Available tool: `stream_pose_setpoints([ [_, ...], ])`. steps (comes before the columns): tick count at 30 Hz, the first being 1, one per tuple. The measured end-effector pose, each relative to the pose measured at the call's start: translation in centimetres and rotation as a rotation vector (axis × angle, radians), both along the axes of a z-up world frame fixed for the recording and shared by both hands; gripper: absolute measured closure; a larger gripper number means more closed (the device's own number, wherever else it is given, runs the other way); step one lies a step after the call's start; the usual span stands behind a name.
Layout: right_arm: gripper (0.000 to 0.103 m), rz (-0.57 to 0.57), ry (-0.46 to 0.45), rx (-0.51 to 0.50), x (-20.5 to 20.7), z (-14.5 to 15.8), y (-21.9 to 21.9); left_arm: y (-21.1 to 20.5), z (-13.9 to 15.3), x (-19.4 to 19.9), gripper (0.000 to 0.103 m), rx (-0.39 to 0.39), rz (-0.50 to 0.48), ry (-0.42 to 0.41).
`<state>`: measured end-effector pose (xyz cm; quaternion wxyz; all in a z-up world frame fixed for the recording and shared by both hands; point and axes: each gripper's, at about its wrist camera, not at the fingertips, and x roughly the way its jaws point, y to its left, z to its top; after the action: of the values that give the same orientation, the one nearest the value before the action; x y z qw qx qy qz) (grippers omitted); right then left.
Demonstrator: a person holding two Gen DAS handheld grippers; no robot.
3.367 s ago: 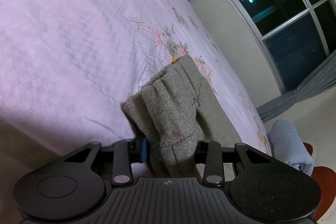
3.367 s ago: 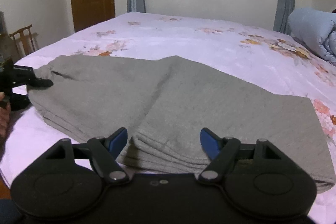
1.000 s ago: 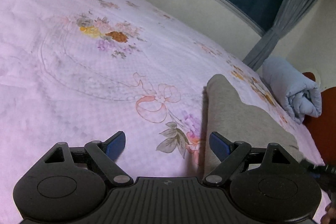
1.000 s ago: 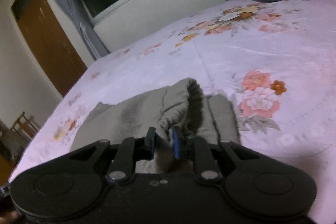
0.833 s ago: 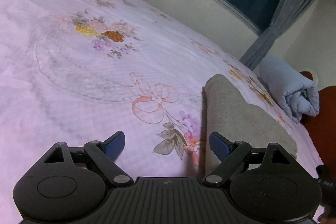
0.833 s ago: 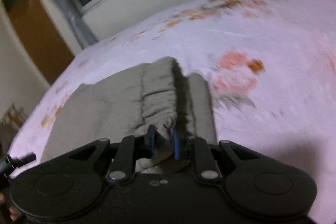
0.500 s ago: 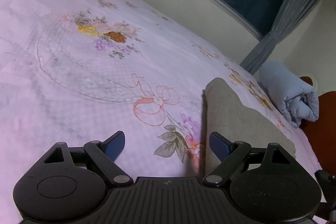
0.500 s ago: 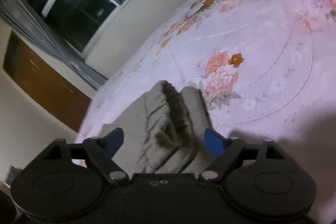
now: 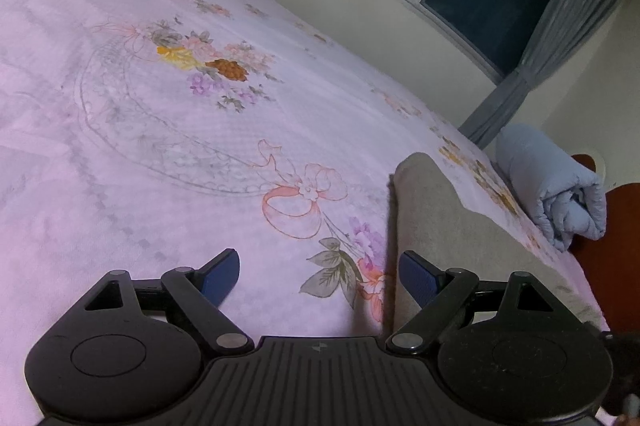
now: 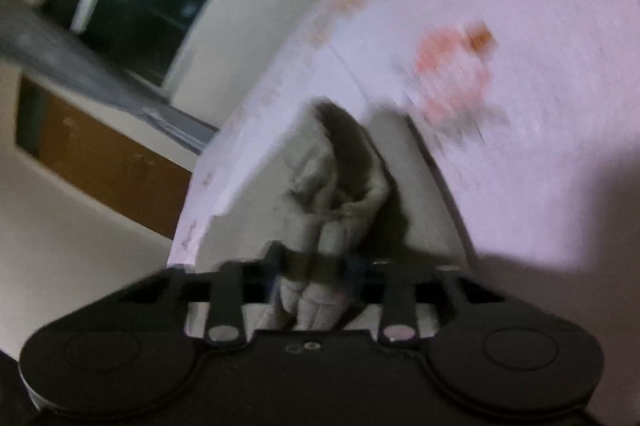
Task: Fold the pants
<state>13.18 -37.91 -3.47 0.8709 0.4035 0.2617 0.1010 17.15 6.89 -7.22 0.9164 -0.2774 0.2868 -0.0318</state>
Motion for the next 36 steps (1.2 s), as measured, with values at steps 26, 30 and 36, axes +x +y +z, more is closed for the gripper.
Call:
stream_pose_setpoints([
  [26,0.103,0.047,0.152,-0.152,11.2,-0.8,-1.9,-11.3,1.4,18.0,0.011,0.262,-0.179,0.173],
  [30,0.103,0.049,0.128,-0.156,9.5,-0.5,-2.5,-11.2,2.1,17.5,0.01,0.265,-0.163,0.151],
  [36,0.075,0.115,0.006,-0.221,10.8,3.3,0.1,-12.1,4.2,16.2,0.01,0.332,-0.162,0.086],
])
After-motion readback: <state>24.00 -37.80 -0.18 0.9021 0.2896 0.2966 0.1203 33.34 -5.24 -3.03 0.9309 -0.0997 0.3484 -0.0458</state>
